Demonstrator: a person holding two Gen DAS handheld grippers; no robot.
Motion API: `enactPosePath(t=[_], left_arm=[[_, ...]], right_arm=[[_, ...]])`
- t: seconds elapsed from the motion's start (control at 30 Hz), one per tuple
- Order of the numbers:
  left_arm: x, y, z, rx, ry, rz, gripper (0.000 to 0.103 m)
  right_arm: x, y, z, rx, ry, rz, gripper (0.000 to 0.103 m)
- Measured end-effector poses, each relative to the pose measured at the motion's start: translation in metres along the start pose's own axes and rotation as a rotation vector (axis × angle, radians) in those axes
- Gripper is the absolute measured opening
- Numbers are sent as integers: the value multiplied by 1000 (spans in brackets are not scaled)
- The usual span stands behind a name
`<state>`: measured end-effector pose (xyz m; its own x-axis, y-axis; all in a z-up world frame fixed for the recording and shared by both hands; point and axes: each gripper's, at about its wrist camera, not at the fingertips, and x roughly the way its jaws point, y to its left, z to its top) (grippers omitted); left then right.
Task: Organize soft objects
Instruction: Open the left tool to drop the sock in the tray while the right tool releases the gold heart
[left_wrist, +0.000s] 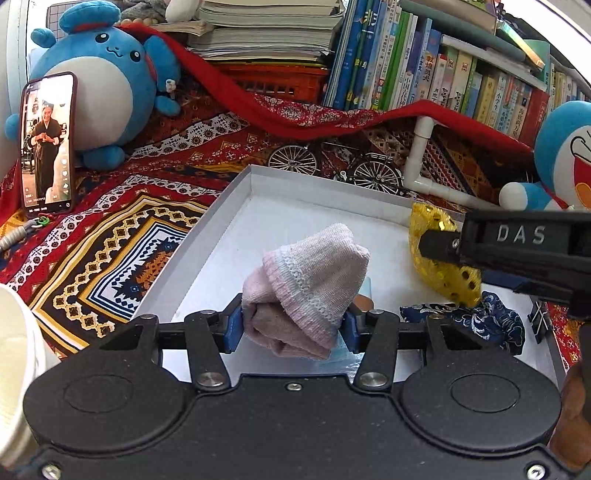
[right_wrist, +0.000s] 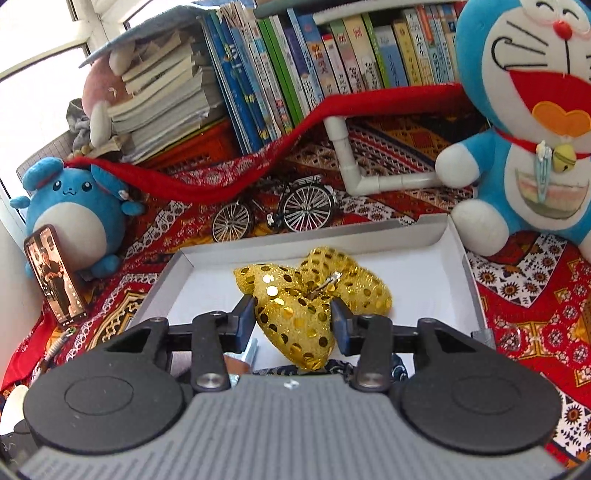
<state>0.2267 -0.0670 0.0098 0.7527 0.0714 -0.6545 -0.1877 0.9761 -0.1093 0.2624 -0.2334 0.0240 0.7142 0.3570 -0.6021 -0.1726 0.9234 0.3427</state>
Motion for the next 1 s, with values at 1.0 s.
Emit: enactPosePath(t=[1.0], left_arm=[[-85, -6, -9, 69, -122, -154, 83]], right_arm=[[-85, -11, -2, 57, -135, 135, 82]])
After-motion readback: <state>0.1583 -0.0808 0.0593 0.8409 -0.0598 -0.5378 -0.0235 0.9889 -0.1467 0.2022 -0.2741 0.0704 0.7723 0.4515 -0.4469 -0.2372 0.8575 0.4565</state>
